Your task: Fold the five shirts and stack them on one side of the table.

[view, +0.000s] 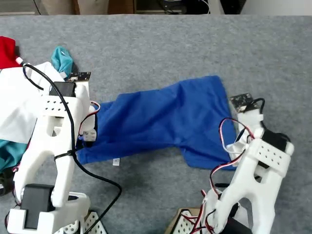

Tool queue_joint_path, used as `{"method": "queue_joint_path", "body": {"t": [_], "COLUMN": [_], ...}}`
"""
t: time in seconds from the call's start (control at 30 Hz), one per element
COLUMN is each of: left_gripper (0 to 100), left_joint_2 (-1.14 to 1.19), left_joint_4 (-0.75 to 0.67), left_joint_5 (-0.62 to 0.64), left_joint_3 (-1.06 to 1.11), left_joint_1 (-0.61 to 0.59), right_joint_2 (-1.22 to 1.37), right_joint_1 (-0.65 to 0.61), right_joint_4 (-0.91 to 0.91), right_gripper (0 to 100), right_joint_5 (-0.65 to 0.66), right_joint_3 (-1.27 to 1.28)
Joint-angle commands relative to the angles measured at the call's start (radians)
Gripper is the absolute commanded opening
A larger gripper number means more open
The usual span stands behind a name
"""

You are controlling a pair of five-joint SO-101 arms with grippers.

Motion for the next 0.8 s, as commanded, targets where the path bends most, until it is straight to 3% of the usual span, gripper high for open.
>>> {"method": "queue_joint_path", "body": {"t": [0.0, 0.13, 0.23, 0.37, 0.4, 0.53, 0.67, 0.77], "left_gripper": [17, 30, 34, 28, 26, 16, 4, 2], "left_joint_2": [-0.039, -0.039, -0.039, -0.03, -0.025, 0.027, 0.142, 0.257], "left_joint_4": [0.06, 0.068, 0.068, 0.061, 0.055, -0.089, -0.201, -0.264], "left_joint_5": [0.0, 0.049, 0.049, 0.052, 0.055, 0.058, 0.146, 0.169], "left_joint_3": [-0.061, -0.054, -0.071, -0.215, -0.264, -0.328, -0.278, -0.261], "left_joint_1": [-0.002, -0.018, -0.044, -0.141, -0.158, -0.157, -0.124, -0.091], "right_joint_2": [-0.035, -0.035, -0.028, -0.027, -0.027, -0.002, 0.125, 0.278], "right_joint_1": [-0.058, -0.136, -0.185, -0.246, -0.265, -0.349, -0.43, -0.452], "right_joint_4": [0.086, 0.161, 0.167, 0.097, 0.057, -0.124, -0.299, -0.41], "right_gripper": [27.7, 27.7, 22.9, 1.7, 0.3, 1.1, 0.5, 0.5], "right_joint_5": [-0.058, -0.141, -0.229, -0.339, -0.361, -0.448, -0.514, -0.566], "right_joint_3": [-0.137, -0.278, -0.367, -0.435, -0.435, -0.401, -0.378, -0.406]}}
